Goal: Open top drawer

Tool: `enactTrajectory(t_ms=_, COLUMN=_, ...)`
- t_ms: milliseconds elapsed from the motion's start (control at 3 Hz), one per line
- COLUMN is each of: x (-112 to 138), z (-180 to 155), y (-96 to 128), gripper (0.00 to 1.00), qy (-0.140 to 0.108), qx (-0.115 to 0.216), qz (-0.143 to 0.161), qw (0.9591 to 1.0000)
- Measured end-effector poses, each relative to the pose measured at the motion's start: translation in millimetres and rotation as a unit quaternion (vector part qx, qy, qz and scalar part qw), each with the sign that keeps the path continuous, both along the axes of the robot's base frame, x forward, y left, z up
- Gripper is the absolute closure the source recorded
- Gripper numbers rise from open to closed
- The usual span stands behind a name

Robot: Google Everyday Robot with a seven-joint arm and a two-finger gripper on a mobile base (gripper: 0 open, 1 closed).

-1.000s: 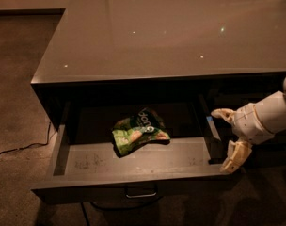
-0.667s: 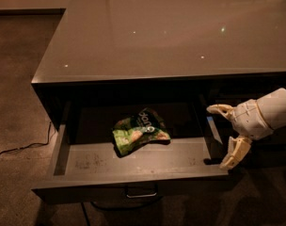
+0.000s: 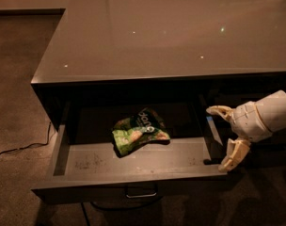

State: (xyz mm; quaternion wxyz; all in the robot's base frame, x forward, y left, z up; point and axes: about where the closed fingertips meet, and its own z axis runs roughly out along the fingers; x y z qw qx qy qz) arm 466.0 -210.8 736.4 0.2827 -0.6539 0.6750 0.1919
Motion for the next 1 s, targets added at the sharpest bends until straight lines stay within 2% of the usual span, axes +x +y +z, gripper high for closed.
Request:
enactTrajectory(t_ms=333, x=0, z=2, y=16, gripper=0.19, qy=-0.020, qx=-0.007, qz=0.011, qw=0.9997)
enactTrajectory(t_ms=1000, x=-4, z=-10, y=50, gripper=0.65, qy=-0.032, qx=-0.024, qz=0.045, qw=0.9982)
